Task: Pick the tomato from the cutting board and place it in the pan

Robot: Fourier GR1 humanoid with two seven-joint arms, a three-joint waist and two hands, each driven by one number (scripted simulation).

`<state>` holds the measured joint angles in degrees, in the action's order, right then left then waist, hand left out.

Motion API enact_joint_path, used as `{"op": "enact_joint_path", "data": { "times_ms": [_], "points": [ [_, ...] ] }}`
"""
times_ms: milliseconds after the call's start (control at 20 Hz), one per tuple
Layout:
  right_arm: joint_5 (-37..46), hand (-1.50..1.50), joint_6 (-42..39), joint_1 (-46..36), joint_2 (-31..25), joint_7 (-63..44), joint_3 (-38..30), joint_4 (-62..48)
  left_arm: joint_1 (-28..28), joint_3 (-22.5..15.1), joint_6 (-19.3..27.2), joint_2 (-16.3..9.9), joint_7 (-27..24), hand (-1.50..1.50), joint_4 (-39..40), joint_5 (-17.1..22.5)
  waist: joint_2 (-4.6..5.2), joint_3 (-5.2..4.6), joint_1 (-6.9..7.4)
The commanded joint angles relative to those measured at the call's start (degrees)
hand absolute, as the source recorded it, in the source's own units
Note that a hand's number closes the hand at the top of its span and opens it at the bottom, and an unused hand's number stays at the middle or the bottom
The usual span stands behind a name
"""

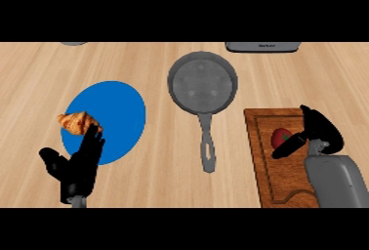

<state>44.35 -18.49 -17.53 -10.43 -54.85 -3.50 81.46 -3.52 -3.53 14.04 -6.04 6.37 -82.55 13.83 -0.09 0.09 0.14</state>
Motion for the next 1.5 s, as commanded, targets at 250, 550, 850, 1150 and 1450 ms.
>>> {"op": "enact_joint_path", "data": {
  "times_ms": [250, 550, 850, 1150, 1450],
  "points": [
    [3.8, -1.50, 5.3, -0.8, 2.3, 0.0, 1.4, -1.1, -3.5, -0.4, -2.3, 1.0, -0.8, 0.00, -1.4, -1.1, 0.06, -0.09, 0.15],
    [6.9, -1.50, 12.0, 3.9, 1.2, 7.9, 1.3, -8.3, -5.7, 0.8, -2.9, 1.8, -2.5, 0.00, -1.6, -0.9, 0.09, -0.08, 0.20],
    [4.4, 1.50, 11.3, 2.4, 1.9, 11.9, 1.4, -10.1, -2.0, 2.0, -2.9, 2.0, -1.3, 0.00, -0.3, -1.3, 0.10, -0.08, 0.11],
    [9.0, 1.50, 16.0, 0.4, 1.0, 15.9, 3.4, -13.3, -4.7, 1.9, -3.7, 1.8, -1.4, 0.00, -1.1, -1.9, 0.08, -0.09, 0.14],
    [8.2, 1.50, 16.5, 2.2, -0.4, 19.6, 2.0, -14.4, -0.6, 1.8, -2.2, 1.9, 5.2, 0.00, -3.8, -2.9, 0.06, -0.08, 0.00]
  ]
}}
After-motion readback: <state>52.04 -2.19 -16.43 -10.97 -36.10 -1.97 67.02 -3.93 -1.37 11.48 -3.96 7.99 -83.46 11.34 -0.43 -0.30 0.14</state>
